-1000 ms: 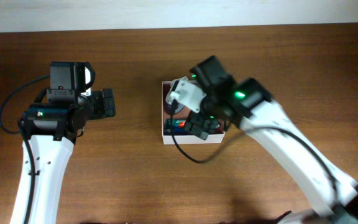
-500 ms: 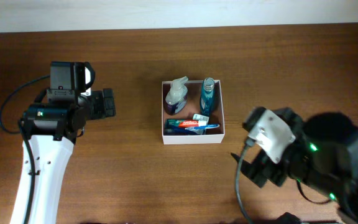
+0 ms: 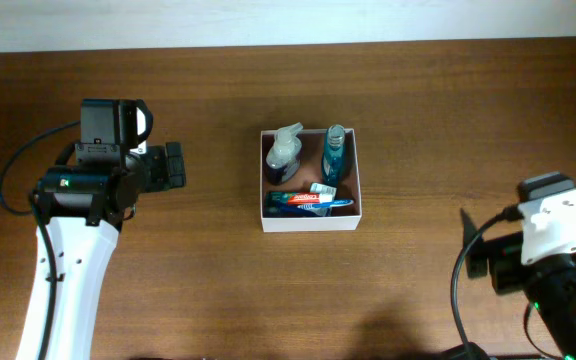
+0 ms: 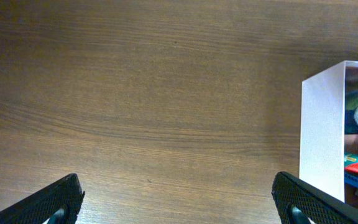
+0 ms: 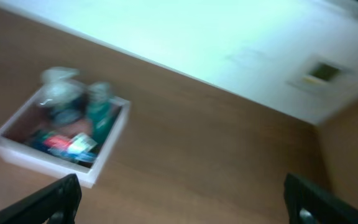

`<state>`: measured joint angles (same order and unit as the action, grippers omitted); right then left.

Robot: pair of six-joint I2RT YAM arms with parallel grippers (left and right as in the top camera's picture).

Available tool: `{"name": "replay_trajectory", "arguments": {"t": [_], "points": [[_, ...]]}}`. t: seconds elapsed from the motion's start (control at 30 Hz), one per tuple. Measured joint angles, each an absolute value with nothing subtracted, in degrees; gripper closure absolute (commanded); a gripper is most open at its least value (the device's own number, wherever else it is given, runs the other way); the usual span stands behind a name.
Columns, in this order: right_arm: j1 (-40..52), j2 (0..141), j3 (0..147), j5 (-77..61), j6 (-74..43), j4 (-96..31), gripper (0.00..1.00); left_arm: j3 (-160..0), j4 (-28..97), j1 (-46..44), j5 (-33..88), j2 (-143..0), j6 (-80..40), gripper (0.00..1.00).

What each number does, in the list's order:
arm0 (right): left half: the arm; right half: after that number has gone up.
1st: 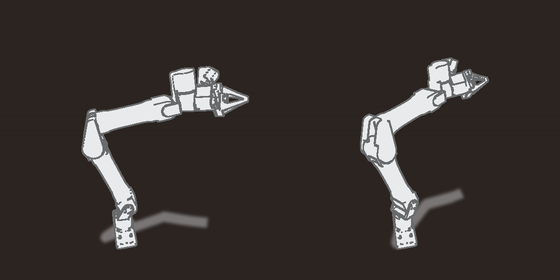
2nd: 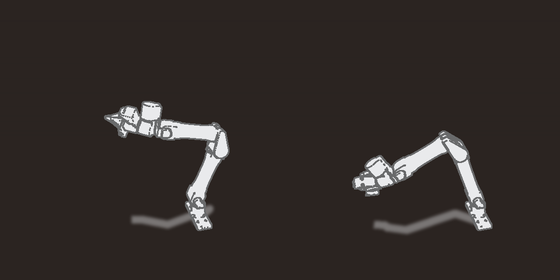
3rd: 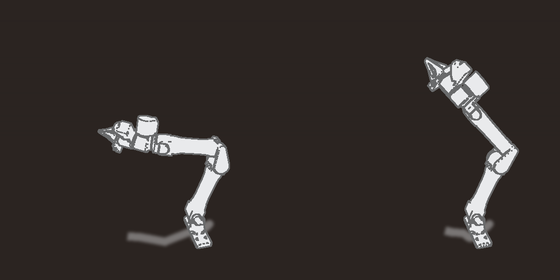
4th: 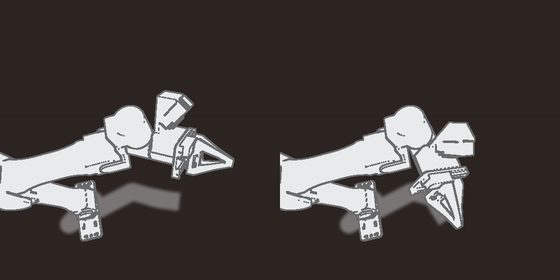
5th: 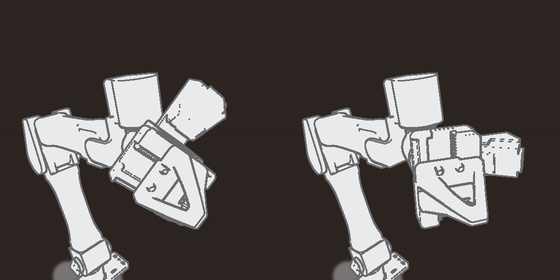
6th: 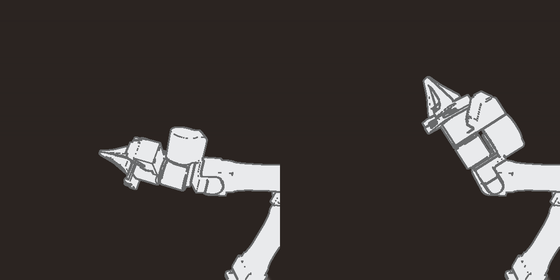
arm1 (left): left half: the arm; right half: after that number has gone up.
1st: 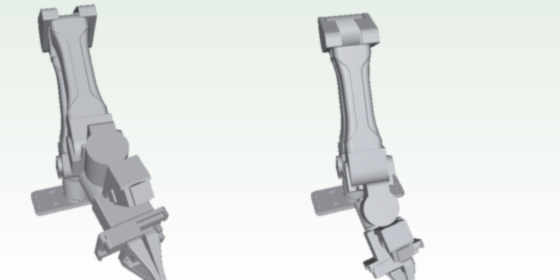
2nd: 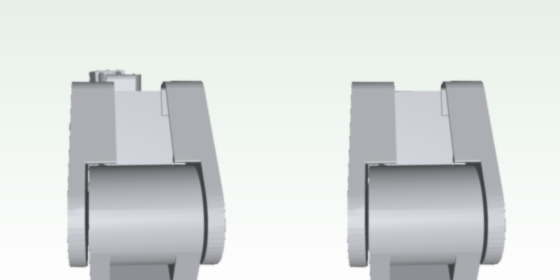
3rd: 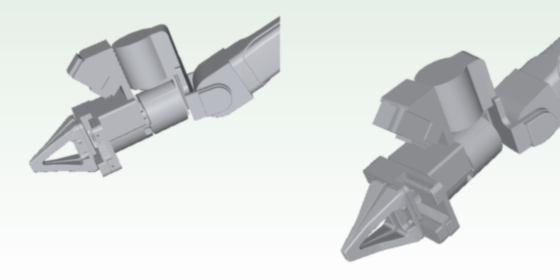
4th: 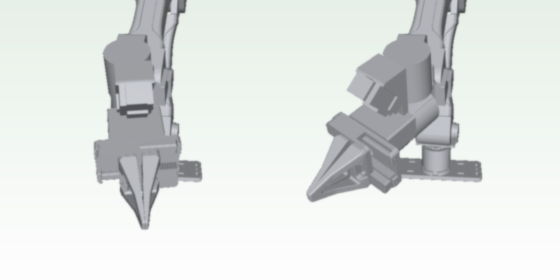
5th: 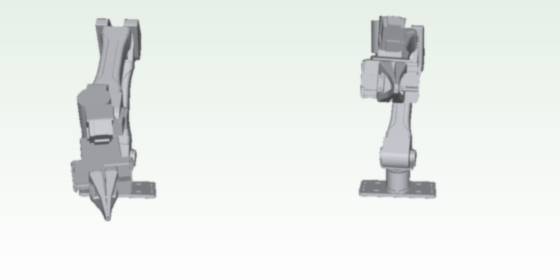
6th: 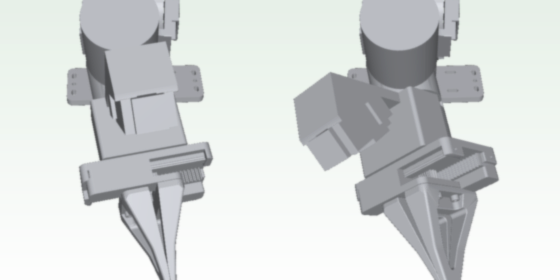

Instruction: Pack container

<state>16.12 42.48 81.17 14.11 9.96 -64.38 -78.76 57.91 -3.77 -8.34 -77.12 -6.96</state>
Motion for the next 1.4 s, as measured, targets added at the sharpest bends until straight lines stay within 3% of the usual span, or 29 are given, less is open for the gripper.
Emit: {"name": "replay_trajectory", "arguments": {"t": [0.2,0.43,0.6,1.4], "points": [[6.37,33.54,57.82,13.98,8.47,-51.4,0.01,-78.76,57.89,-3.77,-8.36,-77.12,-6.96,0.01],[6.04,19.81,32.53,13.54,7.66,-37.01,0.01,-78.76,58.02,-3.77,-8.32,-77.12,-6.96,0.01],[6.02,11.22,21.39,13.47,7.42,-34.24,0.01,-78.76,57.93,-3.77,-8.34,-77.12,-6.96,0.01],[6.02,0.89,9.37,12.58,4.49,-33.74,0.01,-78.76,57.91,-3.77,-8.34,-77.12,-6.96,0.01]]}}
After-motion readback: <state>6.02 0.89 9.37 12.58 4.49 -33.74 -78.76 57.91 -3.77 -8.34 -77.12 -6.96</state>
